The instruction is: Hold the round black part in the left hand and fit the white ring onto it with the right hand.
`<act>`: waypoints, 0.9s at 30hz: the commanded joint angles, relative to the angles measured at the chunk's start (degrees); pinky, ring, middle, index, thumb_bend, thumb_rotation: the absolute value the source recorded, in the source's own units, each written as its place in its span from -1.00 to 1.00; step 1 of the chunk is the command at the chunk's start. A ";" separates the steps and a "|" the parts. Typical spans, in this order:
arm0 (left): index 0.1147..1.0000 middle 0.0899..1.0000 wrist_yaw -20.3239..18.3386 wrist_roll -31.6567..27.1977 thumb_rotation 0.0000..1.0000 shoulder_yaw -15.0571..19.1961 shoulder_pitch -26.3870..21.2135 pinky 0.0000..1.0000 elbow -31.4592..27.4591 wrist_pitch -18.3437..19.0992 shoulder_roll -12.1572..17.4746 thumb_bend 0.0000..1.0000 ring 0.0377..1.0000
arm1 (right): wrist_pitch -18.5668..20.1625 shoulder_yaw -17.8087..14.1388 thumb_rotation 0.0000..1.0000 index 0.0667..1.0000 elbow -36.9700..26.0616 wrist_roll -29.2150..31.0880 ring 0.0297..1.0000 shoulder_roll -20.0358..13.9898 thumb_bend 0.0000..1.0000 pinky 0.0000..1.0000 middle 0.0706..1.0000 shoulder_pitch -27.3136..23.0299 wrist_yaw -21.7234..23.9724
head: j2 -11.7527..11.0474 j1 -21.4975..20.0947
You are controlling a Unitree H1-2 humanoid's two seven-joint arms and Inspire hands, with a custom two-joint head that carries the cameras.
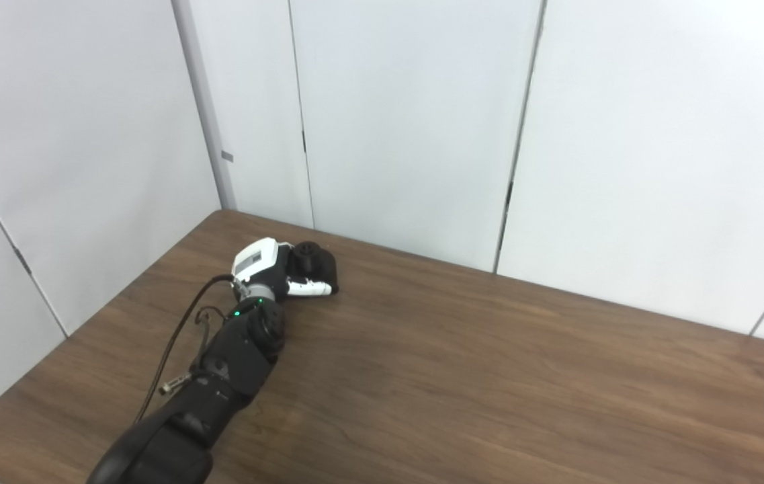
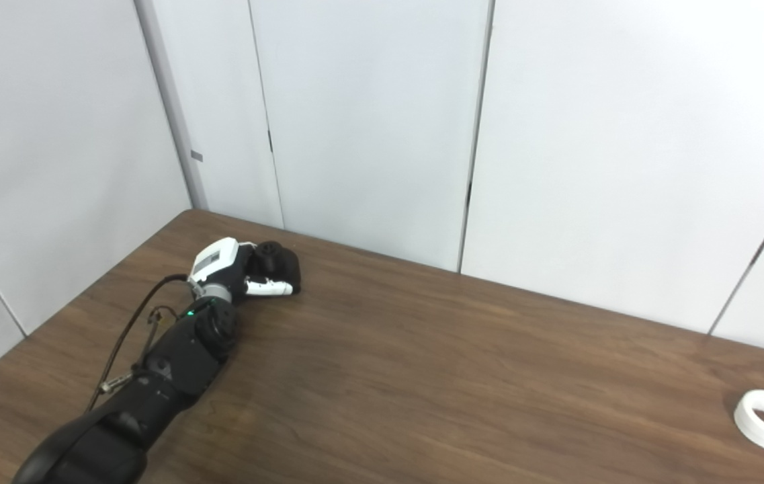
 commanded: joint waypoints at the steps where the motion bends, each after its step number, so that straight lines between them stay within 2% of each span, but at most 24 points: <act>1: 0.23 0.72 1.70 0.97 -0.13 -0.25 -3.62 1.00 -0.27 -0.19 1.26 1.00 0.95 | -0.88 -0.34 1.00 0.77 -2.57 0.41 0.84 -0.58 0.09 0.84 0.74 -0.25 -0.13 | 0.08 0.08; 5: -0.02 0.59 3.13 0.20 -0.42 0.73 -3.51 1.00 0.07 0.38 0.68 0.83 0.90 | -0.79 -0.35 1.00 0.77 -2.82 0.31 0.84 -0.56 0.10 0.86 0.74 -0.19 -0.19 | 0.26 0.09; 6: -0.09 0.57 3.54 0.00 -0.63 0.97 -3.50 1.00 0.29 0.29 0.54 0.45 0.90 | -0.74 -0.38 1.00 0.77 -2.85 0.35 0.84 -0.55 0.11 0.88 0.74 -0.18 -0.20 | 0.26 0.09; 7: -0.13 0.56 3.97 -0.33 -0.74 1.37 -3.39 1.00 0.37 0.18 0.37 0.25 0.90 | -0.73 -0.36 1.00 0.77 -2.85 0.19 0.84 -0.59 0.11 0.89 0.74 -0.16 -0.22 | 0.31 0.09; 9: -0.17 0.52 4.87 -0.68 -0.85 2.07 -3.24 1.00 0.55 0.02 0.04 0.09 0.88 | -0.91 -0.36 1.00 0.76 -2.73 -0.03 0.83 -0.68 0.11 0.89 0.73 -0.14 -0.19 | 0.34 0.14; 13: -0.18 0.43 5.71 -0.62 -0.90 2.33 -2.62 1.00 0.41 -0.45 -0.04 0.05 0.77 | -1.15 -0.36 1.00 0.75 -2.65 -0.07 0.83 -0.77 0.09 0.87 0.72 -0.21 -0.08 | 0.43 0.18; 21: -0.18 0.45 5.70 -0.81 -0.90 2.39 -2.18 0.94 0.00 -0.65 -0.01 0.05 0.77 | -1.18 -0.43 1.00 0.75 -2.46 0.30 0.82 -0.68 0.09 0.79 0.72 -0.36 -0.04 | 0.61 -0.03; 27: -0.18 0.46 5.57 -1.81 -0.89 3.07 -0.39 1.00 -3.45 -1.79 -0.11 0.05 0.83 | -0.55 -0.19 1.00 0.72 -3.14 0.04 0.80 -0.30 0.09 0.75 0.69 -0.30 -0.37 | 1.04 -0.76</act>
